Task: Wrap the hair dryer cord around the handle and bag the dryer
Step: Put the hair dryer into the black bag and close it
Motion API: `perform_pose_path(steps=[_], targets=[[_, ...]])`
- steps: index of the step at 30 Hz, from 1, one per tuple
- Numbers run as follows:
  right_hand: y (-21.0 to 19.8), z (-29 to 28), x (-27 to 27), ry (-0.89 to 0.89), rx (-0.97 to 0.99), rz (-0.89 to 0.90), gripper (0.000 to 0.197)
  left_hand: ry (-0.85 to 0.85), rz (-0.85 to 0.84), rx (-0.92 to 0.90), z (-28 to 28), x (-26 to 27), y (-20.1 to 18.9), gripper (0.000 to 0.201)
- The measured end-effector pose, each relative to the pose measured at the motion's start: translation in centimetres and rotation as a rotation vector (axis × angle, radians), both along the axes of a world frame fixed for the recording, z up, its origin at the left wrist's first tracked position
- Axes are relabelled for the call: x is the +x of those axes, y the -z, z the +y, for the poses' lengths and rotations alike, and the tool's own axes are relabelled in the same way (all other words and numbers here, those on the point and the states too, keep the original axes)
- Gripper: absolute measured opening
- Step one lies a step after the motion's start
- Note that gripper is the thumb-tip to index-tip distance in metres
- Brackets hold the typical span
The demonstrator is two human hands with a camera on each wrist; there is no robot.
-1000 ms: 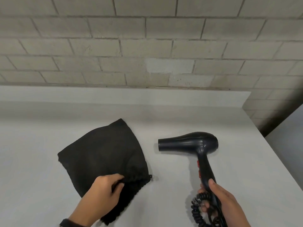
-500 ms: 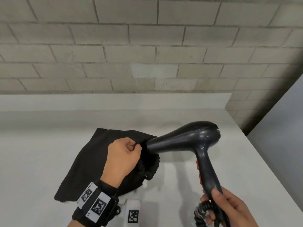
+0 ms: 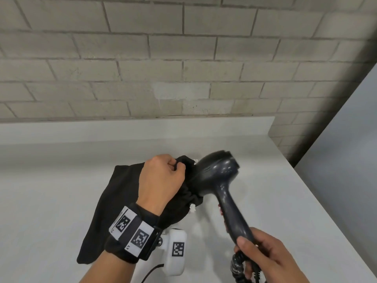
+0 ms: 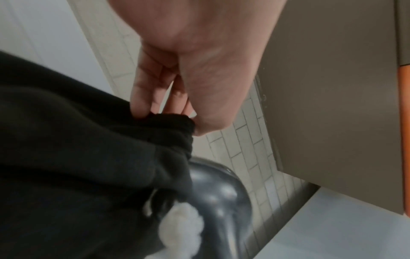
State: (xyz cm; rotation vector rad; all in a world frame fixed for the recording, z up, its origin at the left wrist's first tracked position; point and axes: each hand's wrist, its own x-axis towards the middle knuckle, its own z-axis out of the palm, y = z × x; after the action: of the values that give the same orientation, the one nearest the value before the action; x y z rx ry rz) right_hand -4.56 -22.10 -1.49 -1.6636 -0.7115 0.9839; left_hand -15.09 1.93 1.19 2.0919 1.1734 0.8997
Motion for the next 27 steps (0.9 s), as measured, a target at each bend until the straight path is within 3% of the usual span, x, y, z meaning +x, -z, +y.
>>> perform_pose_path(steps=[3,5,13,18,22,27], targets=[[-0.3,0.2,-0.4,-0.118,-0.043,-0.013,0.038,0.030,-0.022,0.019,-0.5,0.6,-0.6,0.020],[-0.5,0.3,-0.5,-0.175,-0.084,-0.014,0.029,0.031,-0.032,0.046,-0.5,0.7,-0.9,0.019],[-1.5,0.8,-0.4,-0.299,-0.172,-0.177,0.015,0.040,0.043,0.206,-1.9,0.6,-1.2,0.012],[-1.9,0.9,-0.6,-0.396,-0.200,-0.312,0.027,0.110,0.048,0.269,-1.9,0.6,-1.9,0.011],[-2.0,1.8,-0.6,-0.347,-0.247,-0.130,0.028,0.317,0.044,0.414,-3.4,0.3,-2.1,0.012],[-2.6,3.1,-0.1,-0.235,-0.225,0.287,0.037,0.511,-0.153,0.457,-5.5,-0.9,-1.2,0.014]])
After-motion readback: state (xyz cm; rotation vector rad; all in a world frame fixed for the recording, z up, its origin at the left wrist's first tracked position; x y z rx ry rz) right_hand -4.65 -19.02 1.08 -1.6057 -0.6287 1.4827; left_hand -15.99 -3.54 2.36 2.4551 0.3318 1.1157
